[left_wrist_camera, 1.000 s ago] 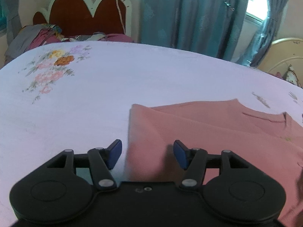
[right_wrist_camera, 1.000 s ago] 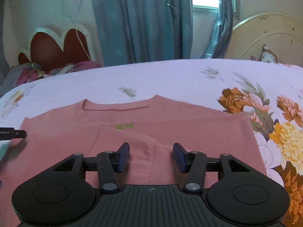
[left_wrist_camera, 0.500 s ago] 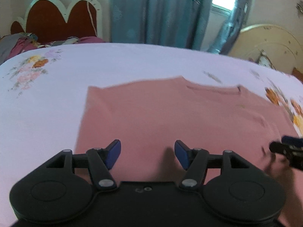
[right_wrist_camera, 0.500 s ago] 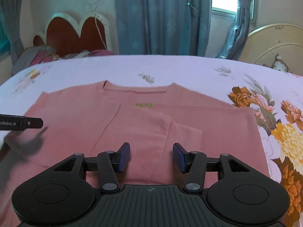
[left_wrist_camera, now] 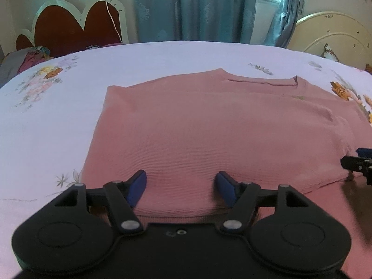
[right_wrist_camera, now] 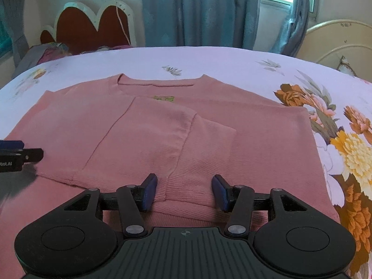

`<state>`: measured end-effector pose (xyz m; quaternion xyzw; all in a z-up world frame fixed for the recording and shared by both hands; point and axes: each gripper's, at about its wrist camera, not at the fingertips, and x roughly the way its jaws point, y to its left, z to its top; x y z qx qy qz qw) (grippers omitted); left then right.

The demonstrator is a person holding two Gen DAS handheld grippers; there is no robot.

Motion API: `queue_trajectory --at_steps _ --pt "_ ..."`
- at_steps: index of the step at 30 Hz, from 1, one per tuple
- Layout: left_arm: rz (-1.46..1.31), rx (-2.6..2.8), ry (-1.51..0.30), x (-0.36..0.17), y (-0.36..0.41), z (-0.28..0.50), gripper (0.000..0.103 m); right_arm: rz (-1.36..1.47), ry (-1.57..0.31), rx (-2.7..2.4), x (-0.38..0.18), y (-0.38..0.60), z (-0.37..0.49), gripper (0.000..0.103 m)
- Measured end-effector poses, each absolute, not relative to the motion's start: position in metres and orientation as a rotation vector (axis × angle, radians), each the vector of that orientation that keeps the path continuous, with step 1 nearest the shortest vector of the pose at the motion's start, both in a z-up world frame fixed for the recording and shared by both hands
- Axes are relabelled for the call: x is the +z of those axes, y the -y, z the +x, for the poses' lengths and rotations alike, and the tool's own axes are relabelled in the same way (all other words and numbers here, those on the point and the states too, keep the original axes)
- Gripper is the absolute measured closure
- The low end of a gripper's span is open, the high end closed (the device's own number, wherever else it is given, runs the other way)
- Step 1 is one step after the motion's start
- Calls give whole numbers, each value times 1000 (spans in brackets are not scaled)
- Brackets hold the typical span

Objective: Fold small clothes
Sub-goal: 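Release the folded side with the left tool and smooth the sweatshirt, then move both open tools over the sweatshirt toward its ribbed hem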

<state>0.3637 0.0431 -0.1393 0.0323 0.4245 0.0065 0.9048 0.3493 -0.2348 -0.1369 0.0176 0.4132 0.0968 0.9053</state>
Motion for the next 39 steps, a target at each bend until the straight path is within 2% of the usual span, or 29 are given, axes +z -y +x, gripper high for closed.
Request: queue_trajectory --at_steps 11,14,17,29,39 --pt "68 141 -927 -136 -32 368 26 -24 -857 271 -137 236 351 50" --pt "95 163 -943 -132 -27 368 27 -52 -871 286 -133 233 354 47" --pt "110 176 -930 -121 -21 356 32 2 -869 290 -120 241 349 47" --pt "135 29 -853 -84 -3 279 30 87 -817 271 -87 239 260 47" --pt "165 -57 -893 -103 -16 211 29 34 -845 238 -90 210 181 47"
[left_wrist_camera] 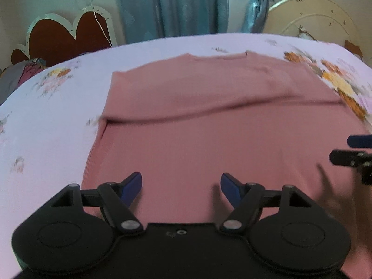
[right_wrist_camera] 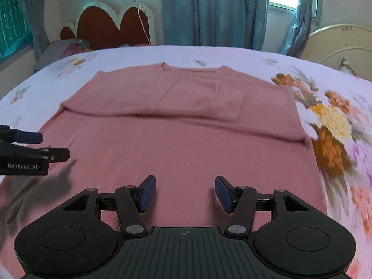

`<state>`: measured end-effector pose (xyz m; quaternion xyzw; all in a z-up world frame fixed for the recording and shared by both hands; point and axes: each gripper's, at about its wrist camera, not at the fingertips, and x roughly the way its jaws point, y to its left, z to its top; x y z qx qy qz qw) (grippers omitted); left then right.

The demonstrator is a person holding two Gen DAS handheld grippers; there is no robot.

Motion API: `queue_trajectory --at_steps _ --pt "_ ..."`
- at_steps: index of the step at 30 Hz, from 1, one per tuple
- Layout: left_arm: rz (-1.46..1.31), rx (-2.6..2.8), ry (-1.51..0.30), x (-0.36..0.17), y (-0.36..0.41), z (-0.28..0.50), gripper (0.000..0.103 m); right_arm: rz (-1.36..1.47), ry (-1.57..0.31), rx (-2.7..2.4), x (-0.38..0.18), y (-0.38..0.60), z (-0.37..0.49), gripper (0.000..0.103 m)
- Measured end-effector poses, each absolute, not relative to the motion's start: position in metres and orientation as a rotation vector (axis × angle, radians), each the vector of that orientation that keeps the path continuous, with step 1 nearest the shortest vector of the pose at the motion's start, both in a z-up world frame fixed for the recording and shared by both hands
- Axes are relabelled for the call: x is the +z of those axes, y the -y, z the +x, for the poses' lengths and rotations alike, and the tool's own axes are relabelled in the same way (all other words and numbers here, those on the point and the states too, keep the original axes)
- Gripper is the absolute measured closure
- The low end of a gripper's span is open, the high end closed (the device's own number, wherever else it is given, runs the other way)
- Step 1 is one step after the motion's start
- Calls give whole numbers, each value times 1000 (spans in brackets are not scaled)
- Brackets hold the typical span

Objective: Fold small clothes
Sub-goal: 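Move both open tools over the sweatshirt toward its ribbed hem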

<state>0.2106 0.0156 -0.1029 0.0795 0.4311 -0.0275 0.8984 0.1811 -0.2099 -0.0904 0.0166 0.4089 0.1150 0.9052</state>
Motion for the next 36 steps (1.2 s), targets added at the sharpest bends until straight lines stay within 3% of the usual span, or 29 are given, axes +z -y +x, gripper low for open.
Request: queue_trajectory --at_steps 20,36 --pt "159 -50 -923 -119 -37 139 29 49 -911 140 -115 213 106 47" --pt "95 -29 -874 -87 -61 95 31 110 -873 24 -90 261 54 47"
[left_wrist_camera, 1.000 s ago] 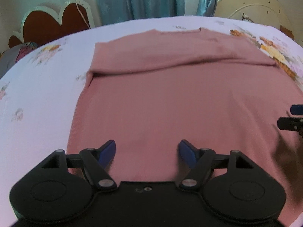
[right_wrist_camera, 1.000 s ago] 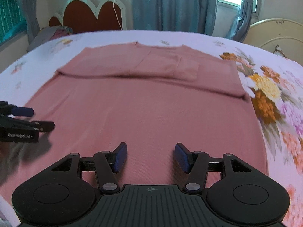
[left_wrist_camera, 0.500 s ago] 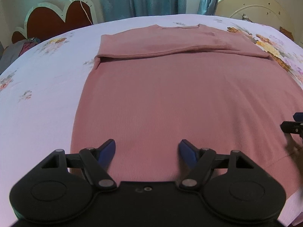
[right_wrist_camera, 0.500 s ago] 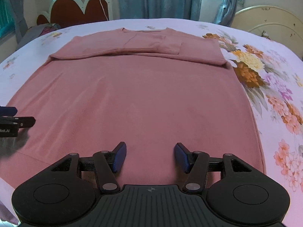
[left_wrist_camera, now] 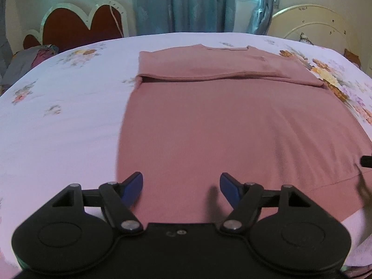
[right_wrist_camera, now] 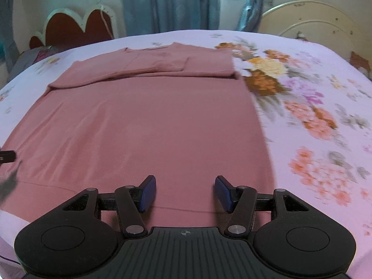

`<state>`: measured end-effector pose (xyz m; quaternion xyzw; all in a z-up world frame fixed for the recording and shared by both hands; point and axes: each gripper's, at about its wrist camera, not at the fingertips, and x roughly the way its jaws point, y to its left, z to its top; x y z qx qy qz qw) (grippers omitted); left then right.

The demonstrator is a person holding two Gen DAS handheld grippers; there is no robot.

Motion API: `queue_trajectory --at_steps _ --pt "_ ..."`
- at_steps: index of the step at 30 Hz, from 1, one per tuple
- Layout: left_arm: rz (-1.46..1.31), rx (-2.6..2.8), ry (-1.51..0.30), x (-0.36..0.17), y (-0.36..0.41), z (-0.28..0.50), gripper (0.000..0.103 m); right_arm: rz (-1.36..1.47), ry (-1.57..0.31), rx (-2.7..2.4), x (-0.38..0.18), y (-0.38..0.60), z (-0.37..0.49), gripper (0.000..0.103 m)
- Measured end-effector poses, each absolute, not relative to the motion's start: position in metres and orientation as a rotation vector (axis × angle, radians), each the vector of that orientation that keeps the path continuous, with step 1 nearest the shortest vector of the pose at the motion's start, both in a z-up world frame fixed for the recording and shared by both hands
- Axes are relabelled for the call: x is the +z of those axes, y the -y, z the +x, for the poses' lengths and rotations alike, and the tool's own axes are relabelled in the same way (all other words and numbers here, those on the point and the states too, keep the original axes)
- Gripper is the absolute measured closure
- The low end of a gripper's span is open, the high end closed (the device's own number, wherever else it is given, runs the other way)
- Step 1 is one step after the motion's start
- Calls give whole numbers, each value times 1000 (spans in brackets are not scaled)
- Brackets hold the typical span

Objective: Fold small clothes
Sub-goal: 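Move both open tools over the sweatshirt toward its ribbed hem, then grasp the ribbed hem with both tools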

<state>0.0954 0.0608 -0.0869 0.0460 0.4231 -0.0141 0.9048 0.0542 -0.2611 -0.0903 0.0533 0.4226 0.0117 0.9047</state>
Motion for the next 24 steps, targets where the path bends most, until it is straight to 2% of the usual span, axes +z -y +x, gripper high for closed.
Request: queue_trajectory --at_steps 10,14,19,22,24 --pt "5 46 -921 -93 -102 74 32 138 -888 -84 -93 296 29 47" --pt "-49 22 -951 -100 -107 69 42 176 -909 -97 -99 306 23 47" --pt "-74 -10 -968 -103 -104 65 46 214 -910 -94 -101 309 18 47" --pt "-113 -40 -979 -103 -104 65 63 243 -912 -86 -100 309 16 47" --pt "-144 -72 -990 -104 -103 65 79 254 -911 -81 -100 307 15 47"
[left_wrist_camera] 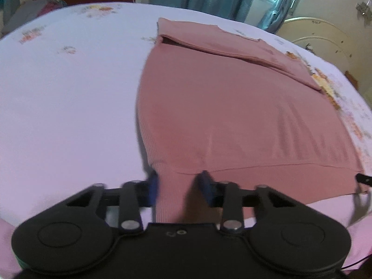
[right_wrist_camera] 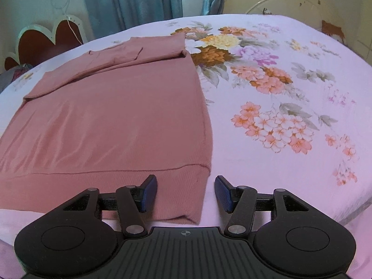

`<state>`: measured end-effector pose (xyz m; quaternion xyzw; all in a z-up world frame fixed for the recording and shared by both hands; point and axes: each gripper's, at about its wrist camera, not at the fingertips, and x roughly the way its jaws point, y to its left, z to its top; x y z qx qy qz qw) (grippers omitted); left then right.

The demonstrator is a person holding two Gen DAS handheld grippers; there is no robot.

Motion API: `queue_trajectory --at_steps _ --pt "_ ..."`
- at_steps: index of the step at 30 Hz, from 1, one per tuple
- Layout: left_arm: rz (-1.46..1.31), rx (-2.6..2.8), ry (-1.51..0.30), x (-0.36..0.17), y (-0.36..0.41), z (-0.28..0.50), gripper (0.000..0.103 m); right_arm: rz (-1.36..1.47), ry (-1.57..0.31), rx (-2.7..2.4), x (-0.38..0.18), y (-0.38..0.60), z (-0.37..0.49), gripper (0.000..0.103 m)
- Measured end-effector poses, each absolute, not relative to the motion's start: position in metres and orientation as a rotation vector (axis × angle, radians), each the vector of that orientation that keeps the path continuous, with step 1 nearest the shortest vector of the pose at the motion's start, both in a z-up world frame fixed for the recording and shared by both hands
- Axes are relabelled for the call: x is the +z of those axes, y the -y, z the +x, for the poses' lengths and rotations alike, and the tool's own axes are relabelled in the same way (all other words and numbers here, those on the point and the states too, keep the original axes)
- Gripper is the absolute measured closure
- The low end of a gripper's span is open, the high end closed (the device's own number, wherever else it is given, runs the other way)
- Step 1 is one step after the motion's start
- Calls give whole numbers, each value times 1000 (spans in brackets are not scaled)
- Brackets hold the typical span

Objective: Fold small clothes
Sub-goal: 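Grasp the ribbed hem with both tools, then lift the hem with both tools and fold it toward the collar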

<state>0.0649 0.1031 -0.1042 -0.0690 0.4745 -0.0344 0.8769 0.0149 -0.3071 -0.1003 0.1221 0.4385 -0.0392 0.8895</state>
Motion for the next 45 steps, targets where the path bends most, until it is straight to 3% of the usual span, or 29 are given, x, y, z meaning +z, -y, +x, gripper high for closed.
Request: queue_trajectory --at_steps 4,6,9,12,23,34,45 --pt "-163 -105 -999 -106 -104 67 83 259 -919 -73 -101 303 13 51" --pt "-195 -128 -1002 -107 -108 68 91 276 -924 -66 -100 304 14 73" --pt "-209 -140 -990 -105 -110 69 96 286 -929 -73 -99 304 15 73" --pt "-225 -151 -971 -102 -110 70 97 295 -928 -69 -95 304 17 91" --pt "-272 -194 -801 -53 -108 97 98 333 -793 -22 -47 310 45 92" --pt "-273 -186 -673 -19 -99 171 98 398 -674 -7 -16 331 130 92" --pt "-316 -130 -630 -23 -86 268 98 435 -603 -17 -12 342 240 93"
